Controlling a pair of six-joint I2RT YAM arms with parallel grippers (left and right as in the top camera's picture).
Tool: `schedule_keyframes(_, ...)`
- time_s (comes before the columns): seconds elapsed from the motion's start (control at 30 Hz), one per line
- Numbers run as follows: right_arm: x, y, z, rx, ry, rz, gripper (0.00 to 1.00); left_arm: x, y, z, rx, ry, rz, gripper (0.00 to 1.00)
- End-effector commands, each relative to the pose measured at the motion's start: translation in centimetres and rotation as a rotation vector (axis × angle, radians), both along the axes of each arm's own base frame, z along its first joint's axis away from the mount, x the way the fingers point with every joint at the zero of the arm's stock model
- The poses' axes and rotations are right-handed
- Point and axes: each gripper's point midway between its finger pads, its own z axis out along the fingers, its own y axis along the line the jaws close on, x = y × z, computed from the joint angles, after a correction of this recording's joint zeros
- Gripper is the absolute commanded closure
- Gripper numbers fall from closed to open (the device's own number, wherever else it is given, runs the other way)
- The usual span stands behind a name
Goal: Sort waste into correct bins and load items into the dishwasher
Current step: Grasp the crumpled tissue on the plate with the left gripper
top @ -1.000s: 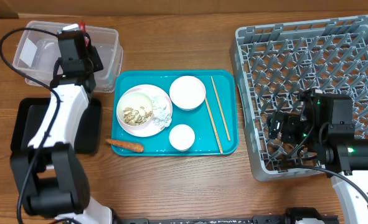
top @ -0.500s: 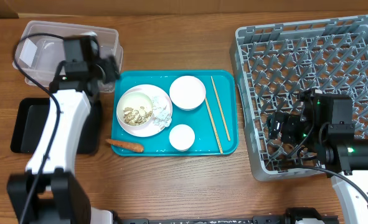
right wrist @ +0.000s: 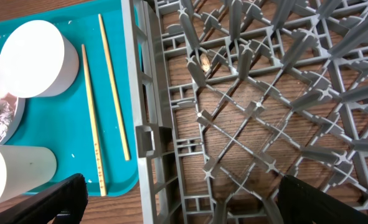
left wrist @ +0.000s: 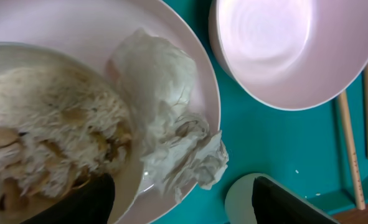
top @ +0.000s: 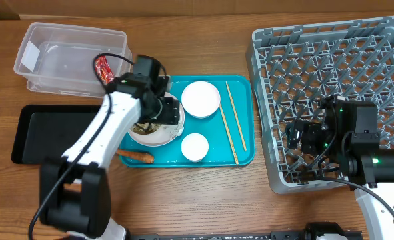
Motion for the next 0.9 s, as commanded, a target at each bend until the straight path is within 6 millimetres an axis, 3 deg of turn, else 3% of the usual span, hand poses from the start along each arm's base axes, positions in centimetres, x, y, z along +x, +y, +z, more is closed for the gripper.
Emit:
schedule_keyframes(0.0, 0.4, 0.2, 1.2, 0.007, -0.029, 0.005, 0.0, -0.1, -1.0, -2.1, 0.009, 0.038, -0.024, 0.28)
schedule_keyframes(0.13, 0.4, 0.2, 1.2, 0.007, -0.029, 0.005, 0.0, -0.3, -1.2, -3.3, 0.017, 0.064, -0.032, 0.31)
schedule_keyframes(0.27, 0.4, 0.2, 1.2, 0.007, -0.029, 0.005, 0.0, -0.2, -1.2, -3.4, 0.018, 0.065, -0.032, 0.42)
schedule_keyframes(0.5, 0.3, 0.2, 1.1, 0.007, -0.026, 0.005, 0.0, -0.1, -0.3, -3.4, 0.064, 0.054, -0.02, 0.5)
schedule_keyframes(0.6, 0.3, 0.2, 1.1, 0.007, -0.026, 0.005, 0.0, 0.0, -0.4, -3.3, 0.064, 0.053, -0.02, 0.64)
schedule_keyframes(0.87, 0.3, 0.2, 1.1, 0.007, -0.026, 0.005, 0.0, 1.0, -0.2, -2.0, 0.082, 0.023, -0.013, 0.62)
